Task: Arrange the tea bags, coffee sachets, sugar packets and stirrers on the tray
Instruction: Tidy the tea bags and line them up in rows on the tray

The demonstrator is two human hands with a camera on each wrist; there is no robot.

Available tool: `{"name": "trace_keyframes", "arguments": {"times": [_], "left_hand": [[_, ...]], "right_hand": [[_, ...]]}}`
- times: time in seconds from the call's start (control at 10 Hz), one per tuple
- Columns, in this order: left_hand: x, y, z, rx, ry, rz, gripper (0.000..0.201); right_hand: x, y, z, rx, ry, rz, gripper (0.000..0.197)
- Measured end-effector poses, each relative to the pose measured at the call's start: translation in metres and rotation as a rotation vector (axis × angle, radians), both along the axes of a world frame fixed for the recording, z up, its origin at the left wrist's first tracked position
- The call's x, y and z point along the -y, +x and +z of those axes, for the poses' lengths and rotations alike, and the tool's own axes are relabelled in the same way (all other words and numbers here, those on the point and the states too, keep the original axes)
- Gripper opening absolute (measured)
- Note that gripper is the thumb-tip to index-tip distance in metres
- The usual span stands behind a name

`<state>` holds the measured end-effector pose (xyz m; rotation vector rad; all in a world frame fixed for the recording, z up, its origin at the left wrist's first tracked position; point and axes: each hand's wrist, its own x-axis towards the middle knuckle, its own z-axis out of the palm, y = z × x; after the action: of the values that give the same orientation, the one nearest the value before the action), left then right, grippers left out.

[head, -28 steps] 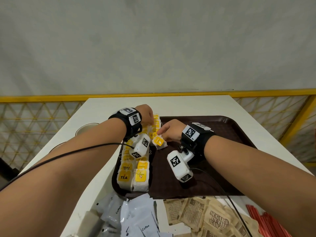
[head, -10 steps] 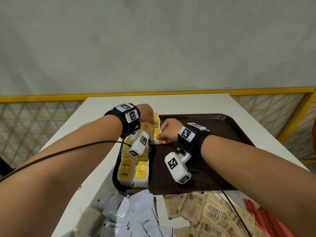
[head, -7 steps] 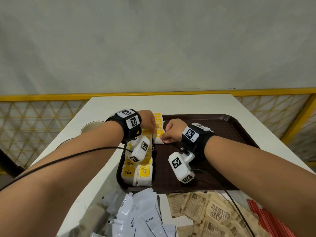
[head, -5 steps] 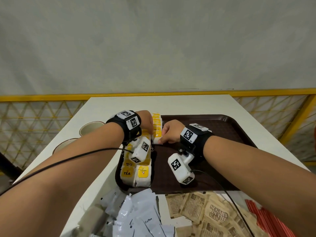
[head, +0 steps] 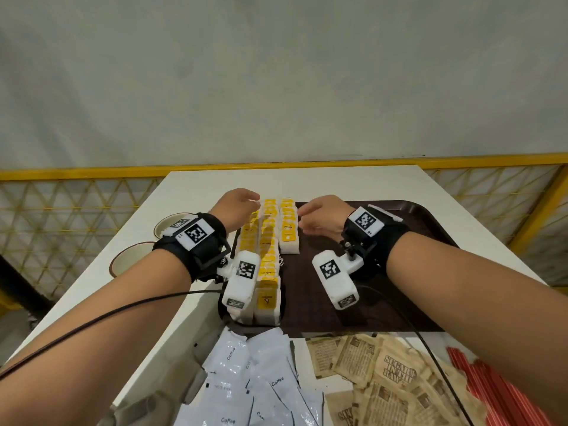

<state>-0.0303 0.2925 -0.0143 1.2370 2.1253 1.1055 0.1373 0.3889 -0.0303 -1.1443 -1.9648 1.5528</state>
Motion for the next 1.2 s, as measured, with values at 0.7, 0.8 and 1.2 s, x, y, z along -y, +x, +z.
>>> {"name": "trace_keyframes", "arguments": {"times": [0.7,0.8,1.2], "left_hand": [[0.008,0.0,-0.015,0.016,-0.191,-0.027,0.05],[0.004,0.001,-0.01,-0.032,-0.188,-0.037,0.047],[-0.002,0.005,-0.011,-0.002,-0.261,-0.053,0.046]], "right_hand": [[-0.009,-0.019,-0.022,0.268,0.343,0.06,0.016],[-0.003,-0.01,-0.018,0.255,0.364,0.12,0.032],[0.005,-0.019,-0.014,0.429,0.452,0.231,0.029]]}}
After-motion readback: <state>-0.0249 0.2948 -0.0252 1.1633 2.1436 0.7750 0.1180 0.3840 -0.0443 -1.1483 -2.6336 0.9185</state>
